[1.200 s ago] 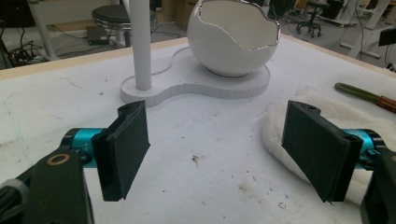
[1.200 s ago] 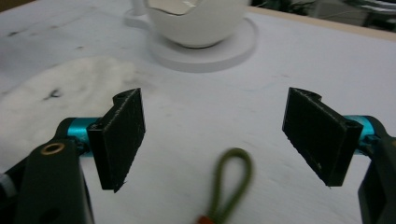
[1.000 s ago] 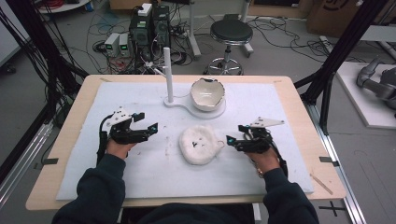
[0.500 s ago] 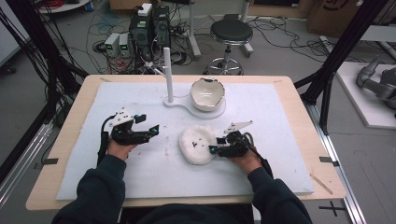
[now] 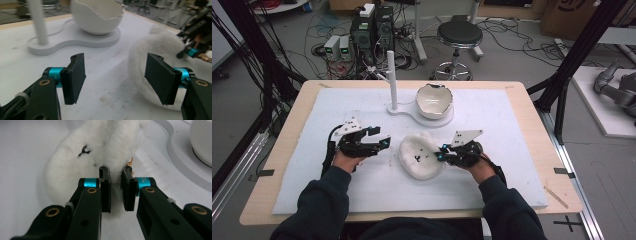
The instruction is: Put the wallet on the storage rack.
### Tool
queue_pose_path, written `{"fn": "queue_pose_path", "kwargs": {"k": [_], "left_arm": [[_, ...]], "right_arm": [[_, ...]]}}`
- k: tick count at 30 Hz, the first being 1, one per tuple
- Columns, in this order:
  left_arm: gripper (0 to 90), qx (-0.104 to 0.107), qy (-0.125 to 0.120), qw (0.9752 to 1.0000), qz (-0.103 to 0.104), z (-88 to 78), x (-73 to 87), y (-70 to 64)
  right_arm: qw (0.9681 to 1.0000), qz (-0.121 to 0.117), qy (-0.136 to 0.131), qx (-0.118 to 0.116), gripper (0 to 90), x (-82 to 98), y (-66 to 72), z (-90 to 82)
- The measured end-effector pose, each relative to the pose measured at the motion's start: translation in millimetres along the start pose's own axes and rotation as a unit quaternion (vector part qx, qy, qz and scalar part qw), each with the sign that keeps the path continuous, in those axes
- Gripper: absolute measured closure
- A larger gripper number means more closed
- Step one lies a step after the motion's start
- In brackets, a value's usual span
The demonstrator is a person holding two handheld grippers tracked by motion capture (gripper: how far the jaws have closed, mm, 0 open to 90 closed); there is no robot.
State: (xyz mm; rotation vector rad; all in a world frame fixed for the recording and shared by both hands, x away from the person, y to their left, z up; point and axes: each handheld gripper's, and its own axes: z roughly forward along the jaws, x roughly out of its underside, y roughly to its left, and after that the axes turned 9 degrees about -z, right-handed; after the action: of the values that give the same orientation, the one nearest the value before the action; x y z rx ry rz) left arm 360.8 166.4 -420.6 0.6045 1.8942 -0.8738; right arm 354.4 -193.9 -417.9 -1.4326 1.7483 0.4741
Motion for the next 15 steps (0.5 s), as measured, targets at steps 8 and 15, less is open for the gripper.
{"fn": "queue_pose_path", "kwargs": {"k": [8,15], "left_arm": [[48.5,0.064,0.070,0.9951,0.029,27.6,2.8,-23.5],[79.5,0.071,0.076,0.9942,0.029,25.8,0.5,-26.9]], "right_arm": [[0.9988,-0.011,-0.040,-0.025,81.0,-6.7,3.8,-7.2],[0.9990,0.012,-0.042,-0.011,78.0,-5.2,2.5,-7.5]]}}
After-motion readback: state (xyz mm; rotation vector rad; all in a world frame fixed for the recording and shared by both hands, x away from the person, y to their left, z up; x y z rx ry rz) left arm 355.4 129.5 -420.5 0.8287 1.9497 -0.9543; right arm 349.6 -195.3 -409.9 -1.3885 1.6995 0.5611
